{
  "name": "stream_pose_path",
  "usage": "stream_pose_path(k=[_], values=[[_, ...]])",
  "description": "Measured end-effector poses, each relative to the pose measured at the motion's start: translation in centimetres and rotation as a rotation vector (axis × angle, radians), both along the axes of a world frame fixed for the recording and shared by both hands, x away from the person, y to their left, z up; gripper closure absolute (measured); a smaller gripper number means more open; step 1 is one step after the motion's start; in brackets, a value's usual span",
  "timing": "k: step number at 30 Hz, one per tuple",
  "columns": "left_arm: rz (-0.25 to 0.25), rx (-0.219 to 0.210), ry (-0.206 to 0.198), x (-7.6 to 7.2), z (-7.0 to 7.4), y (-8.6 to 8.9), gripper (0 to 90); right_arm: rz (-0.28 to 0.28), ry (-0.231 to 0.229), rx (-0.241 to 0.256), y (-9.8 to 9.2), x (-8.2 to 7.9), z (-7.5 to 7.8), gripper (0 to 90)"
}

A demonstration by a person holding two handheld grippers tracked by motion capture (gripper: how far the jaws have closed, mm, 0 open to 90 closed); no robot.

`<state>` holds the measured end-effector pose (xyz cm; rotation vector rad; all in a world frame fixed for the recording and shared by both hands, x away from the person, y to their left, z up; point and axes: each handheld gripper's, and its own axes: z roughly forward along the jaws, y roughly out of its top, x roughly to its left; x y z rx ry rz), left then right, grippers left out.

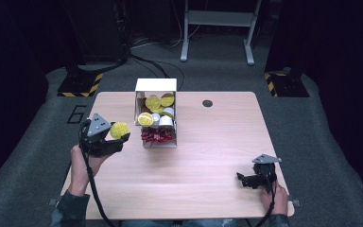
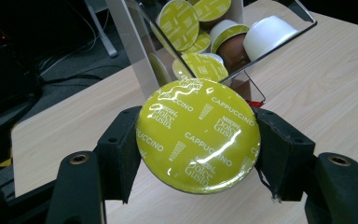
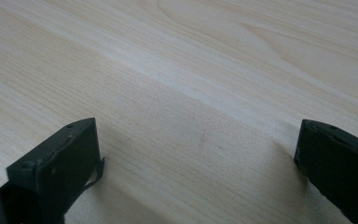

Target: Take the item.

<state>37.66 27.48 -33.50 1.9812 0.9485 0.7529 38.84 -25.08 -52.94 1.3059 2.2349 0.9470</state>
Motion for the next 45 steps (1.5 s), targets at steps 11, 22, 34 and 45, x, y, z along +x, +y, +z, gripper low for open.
stream_pose_path(k=[11, 22, 34, 45], values=[[-0.033, 0.010, -0.029, 0.9, 2.2, -1.1, 37.4, 0.000, 0.000, 0.000, 0.0, 0.0, 0.0, 0.0], [-0.076, 0.007, -0.031, 2.4, 3.9, -2.5, 37.4, 0.000, 0.000, 0.000, 0.0, 0.0, 0.0, 0.0], [-0.106, 0.023, 0.000, 4.9, 4.2, -4.4, 37.4, 0.000, 0.000, 0.000, 0.0, 0.0, 0.0, 0.0], [-0.108, 0.017, 0.026, 7.3, 3.4, -5.8, 37.3, 0.000, 0.000, -0.001, 0.0, 0.0, 0.0, 0.0]])
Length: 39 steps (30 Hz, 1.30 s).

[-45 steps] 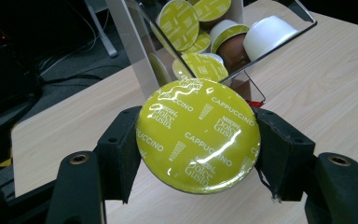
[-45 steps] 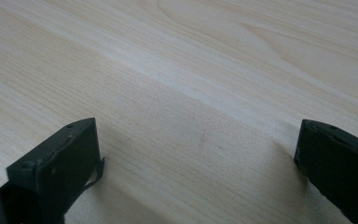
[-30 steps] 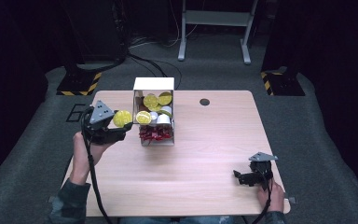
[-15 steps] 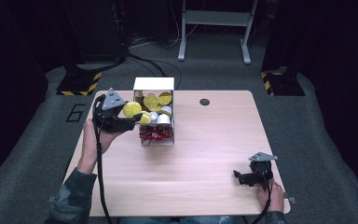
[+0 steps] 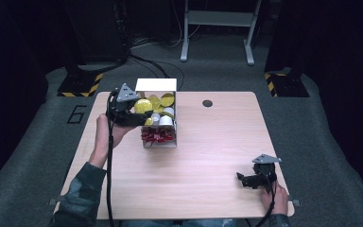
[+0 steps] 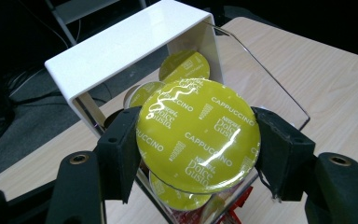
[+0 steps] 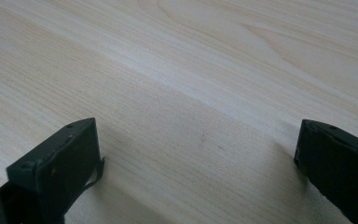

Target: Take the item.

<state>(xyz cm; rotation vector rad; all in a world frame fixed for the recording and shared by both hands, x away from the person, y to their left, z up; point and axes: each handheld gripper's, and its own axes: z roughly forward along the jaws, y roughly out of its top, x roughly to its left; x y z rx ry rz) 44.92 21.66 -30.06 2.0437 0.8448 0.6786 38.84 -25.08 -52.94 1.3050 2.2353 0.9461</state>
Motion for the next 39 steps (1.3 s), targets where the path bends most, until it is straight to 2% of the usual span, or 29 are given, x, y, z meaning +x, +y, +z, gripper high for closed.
stream_pose_path(k=[10, 24, 28, 31, 33, 39], values=[[0.018, 0.021, 0.028, 1.6, -1.1, -1.2, 37.3, 0.000, 0.000, 0.000, 0.0, 0.0, 0.0, 0.0], [0.042, 0.039, 0.061, 2.9, -3.2, -2.2, 37.2, 0.001, 0.000, 0.000, 0.0, 0.0, 0.0, 0.0], [0.050, 0.040, 0.049, 3.0, -3.3, -2.5, 37.2, 0.001, 0.000, 0.000, 0.0, 0.0, 0.0, 0.0], [0.051, 0.061, 0.051, 3.1, -3.4, -2.6, 37.2, -0.003, -0.004, -0.005, 0.0, 0.0, 0.0, 0.0], [0.060, 0.050, 0.056, 3.1, -3.5, -2.8, 37.2, -0.002, -0.003, -0.006, 0.0, 0.0, 0.0, 0.0], [0.068, 0.079, 0.046, 3.1, -3.6, -2.9, 37.0, -0.002, -0.004, -0.006, 0.0, 0.0, 0.0, 0.0]])
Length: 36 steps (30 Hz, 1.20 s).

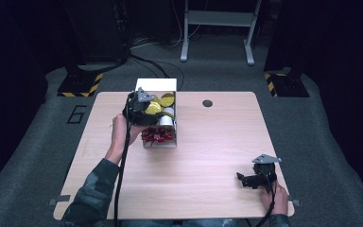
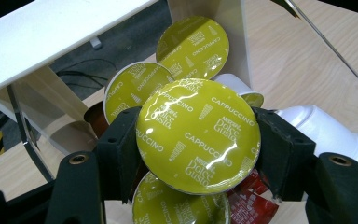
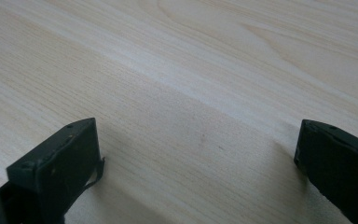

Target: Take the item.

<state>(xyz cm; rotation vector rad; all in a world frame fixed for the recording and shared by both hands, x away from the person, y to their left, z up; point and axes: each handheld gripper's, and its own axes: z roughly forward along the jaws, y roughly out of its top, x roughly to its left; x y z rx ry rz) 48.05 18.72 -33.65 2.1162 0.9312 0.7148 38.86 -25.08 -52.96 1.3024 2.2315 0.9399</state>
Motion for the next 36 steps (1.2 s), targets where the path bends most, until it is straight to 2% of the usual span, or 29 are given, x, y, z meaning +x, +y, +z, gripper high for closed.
stream_pose_path(k=[3, 4, 7, 11, 15, 18, 20, 25, 33, 36], values=[[0.006, -0.003, -0.004, -0.1, -0.1, -0.1, 37.0, 0.001, 0.000, 0.000, 0.0, 0.0, 0.0, 0.0], [0.004, 0.012, -0.006, -0.1, -0.1, 0.0, 37.0, 0.000, 0.000, 0.000, 0.0, 0.0, 0.0, 0.0], [0.009, 0.000, 0.001, -0.1, -0.3, -0.1, 36.9, 0.000, 0.001, 0.000, 0.0, 0.0, 0.0, 0.0], [0.005, 0.004, 0.000, 0.0, -0.3, 0.0, 36.4, 0.000, 0.001, 0.001, 0.0, 0.0, 0.0, 0.0], [0.006, -0.009, -0.011, -0.2, 0.0, 0.1, 30.2, 0.000, 0.000, 0.000, 0.0, 0.0, 0.0, 0.0], [-0.010, -0.011, -0.003, -0.5, 0.3, 0.2, 25.1, 0.001, 0.000, 0.000, 0.0, 0.0, 0.0, 0.0], [-0.015, -0.025, -0.009, -0.8, 0.5, 0.3, 21.3, 0.000, 0.000, 0.001, 0.0, 0.0, 0.0, 0.0], [-0.033, -0.023, -0.018, -1.6, 1.2, 0.6, 15.5, 0.000, 0.000, 0.000, 0.0, 0.0, 0.0, 0.0], [-0.071, -0.028, -0.025, -3.0, 2.2, 1.2, 12.3, 0.000, 0.000, 0.000, 0.0, 0.0, 0.0, 0.0], [-0.071, -0.048, -0.028, -3.6, 2.4, 1.8, 11.4, 0.000, 0.001, 0.001, 0.0, 0.0, 0.0, 0.0]])
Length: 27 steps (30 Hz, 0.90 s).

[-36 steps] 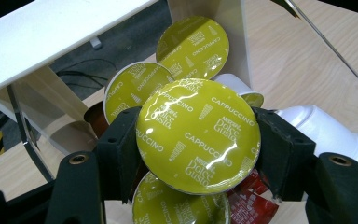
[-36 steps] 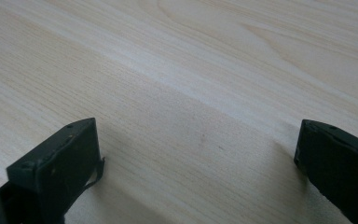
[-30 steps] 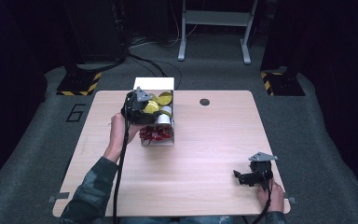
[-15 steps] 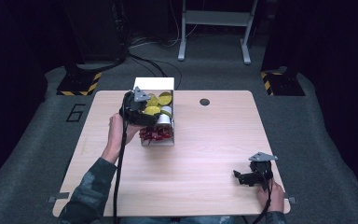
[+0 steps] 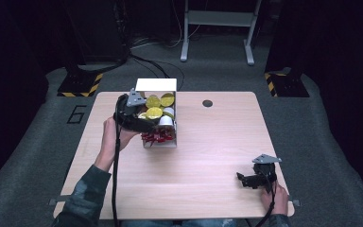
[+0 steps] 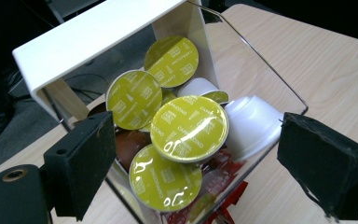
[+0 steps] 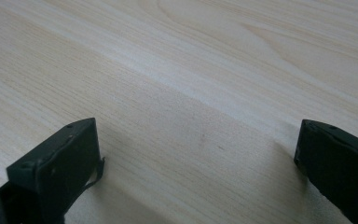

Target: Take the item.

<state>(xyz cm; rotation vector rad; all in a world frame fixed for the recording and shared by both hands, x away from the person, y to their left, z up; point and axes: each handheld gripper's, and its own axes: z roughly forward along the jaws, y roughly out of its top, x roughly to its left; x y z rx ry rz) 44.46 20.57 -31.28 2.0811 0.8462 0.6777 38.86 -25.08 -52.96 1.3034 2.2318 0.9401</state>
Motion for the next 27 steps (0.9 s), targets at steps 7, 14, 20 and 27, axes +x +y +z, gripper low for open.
stream_pose_path(k=[7, 14, 20, 27], values=[[0.011, 0.002, -0.024, -1.5, 0.1, 1.5, 10.3, 0.001, -0.001, 0.000, 0.0, 0.0, 0.0, 0.0], [0.026, -0.006, -0.035, -2.8, 0.0, 3.1, 9.6, 0.000, 0.000, 0.000, 0.0, 0.0, 0.0, 0.0], [0.047, -0.007, -0.041, -4.0, -0.6, 4.3, 9.1, 0.000, -0.001, 0.000, 0.0, 0.0, 0.0, 0.0], [0.078, -0.009, -0.045, -5.2, -1.6, 5.8, 8.2, 0.000, 0.000, 0.000, 0.0, 0.0, 0.0, 0.0]])
